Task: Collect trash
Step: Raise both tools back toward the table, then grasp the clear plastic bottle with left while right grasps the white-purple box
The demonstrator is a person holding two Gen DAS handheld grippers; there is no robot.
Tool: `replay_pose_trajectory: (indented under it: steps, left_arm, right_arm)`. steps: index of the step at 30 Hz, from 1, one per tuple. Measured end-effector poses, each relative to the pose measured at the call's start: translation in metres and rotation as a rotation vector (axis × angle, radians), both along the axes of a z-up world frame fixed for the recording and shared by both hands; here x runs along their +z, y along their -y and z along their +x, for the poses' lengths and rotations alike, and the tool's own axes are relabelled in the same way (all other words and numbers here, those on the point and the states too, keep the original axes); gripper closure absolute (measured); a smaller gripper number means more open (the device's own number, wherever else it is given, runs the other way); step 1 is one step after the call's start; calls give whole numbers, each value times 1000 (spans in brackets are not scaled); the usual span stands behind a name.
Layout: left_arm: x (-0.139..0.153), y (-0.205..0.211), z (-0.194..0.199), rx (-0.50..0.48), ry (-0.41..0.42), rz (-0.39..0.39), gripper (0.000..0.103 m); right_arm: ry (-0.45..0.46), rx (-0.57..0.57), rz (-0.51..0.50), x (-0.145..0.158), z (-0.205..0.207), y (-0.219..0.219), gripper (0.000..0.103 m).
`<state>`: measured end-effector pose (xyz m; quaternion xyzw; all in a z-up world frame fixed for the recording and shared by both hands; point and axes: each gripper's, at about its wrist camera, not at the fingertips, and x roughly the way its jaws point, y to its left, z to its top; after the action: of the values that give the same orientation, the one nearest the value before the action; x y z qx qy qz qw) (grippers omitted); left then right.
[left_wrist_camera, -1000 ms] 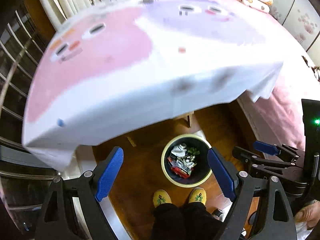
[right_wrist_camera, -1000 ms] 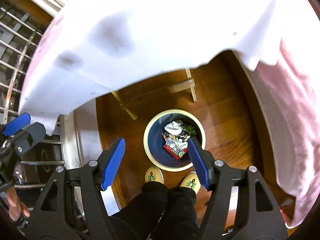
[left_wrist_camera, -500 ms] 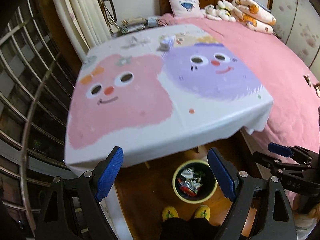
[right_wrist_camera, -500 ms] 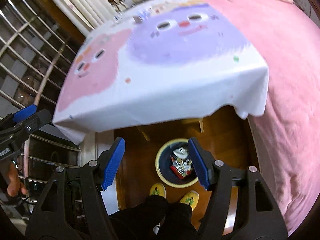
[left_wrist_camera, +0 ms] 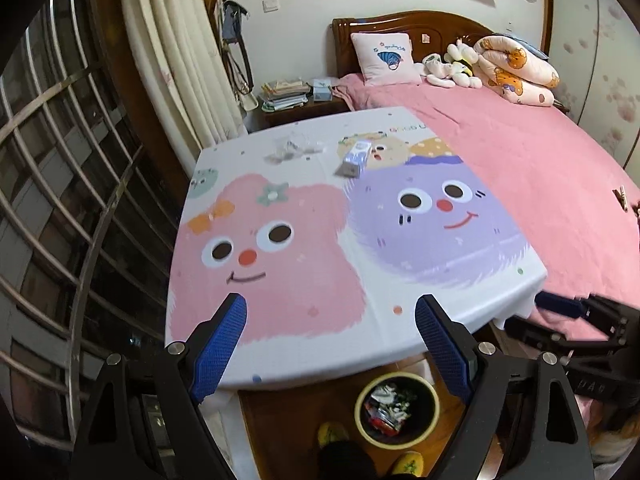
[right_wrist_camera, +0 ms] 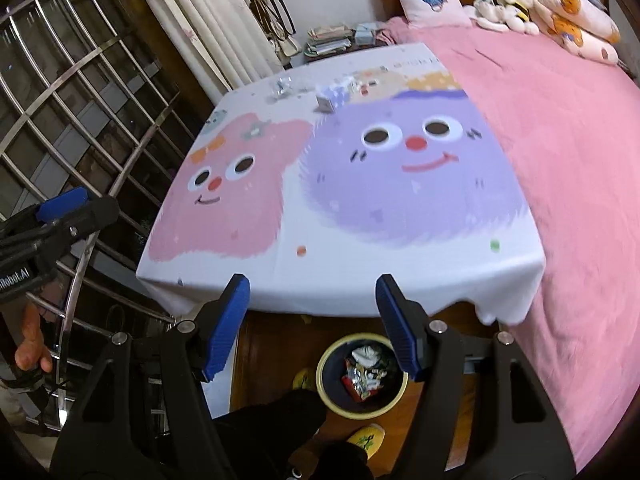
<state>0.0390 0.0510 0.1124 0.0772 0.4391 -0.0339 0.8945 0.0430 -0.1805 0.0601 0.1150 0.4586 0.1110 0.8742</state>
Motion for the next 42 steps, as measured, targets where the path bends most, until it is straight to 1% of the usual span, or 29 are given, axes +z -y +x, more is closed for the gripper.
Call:
replay_pose_trajectory:
  steps: [5,8,12,14,16,19,21,22,24,26,27,29,33,35,39,41,42]
  left_arm:
    - [13,-3,48,-66,41,74,16]
    - [22,-13,89,-105,48,83,16]
    - [32,-32,166,-164,44,81,16]
    - [35,-44,213,-190,42,89,16]
    - [36,-54,259,-212,33,103,16]
    - [29,-68,328,-244,11,121,16]
    - [13,-73,376,-273,-19,124,16]
    - [5,-74,393,-281,-33,125,16]
    - [-20,-76,433,-303,-76,123,16]
    - [-48,-78,473,-328,-131,123,16]
    - [-62,-79,490,-333,-155,132,16]
    - [-88,-77,508,-354,-184,146,16]
    - [-140,-72,543,-410,-237,203,16]
    - [-159,-67,544,-423,-254,217,16]
    - [-195,-55,560,-443,-285,225,16]
    - [-210,-47,564,-450,-296,228,18]
    - [-216,-46,568,-454,-304,226,21]
  right_arm:
    - [28,0,-35,23,53,0,40]
    - [48,-14,-55,36,97,-2,40]
    - [63,-49,-86,52,170,-8,40]
    - [56,-73,-95,57,211,-11,40]
    - [37,-91,-90,57,250,-15,40]
    - [2,-114,-89,50,317,-24,40]
    - [-27,-131,-87,37,362,-32,40]
    - [-42,-140,-89,31,380,-37,40]
    - [-76,-160,-109,11,420,-45,40]
    - [-121,-180,-123,-10,451,-51,40]
    - [-142,-192,-123,-22,463,-54,40]
    - [-184,-222,-124,-46,485,-55,40]
    - [-252,-276,-141,-87,511,-56,40]
    - [-275,-292,-134,-102,515,-56,40]
    - [-302,-323,-150,-124,514,-55,41]
    - [-313,-332,-156,-131,514,-55,42]
    - [-317,-337,-158,-135,514,-55,43]
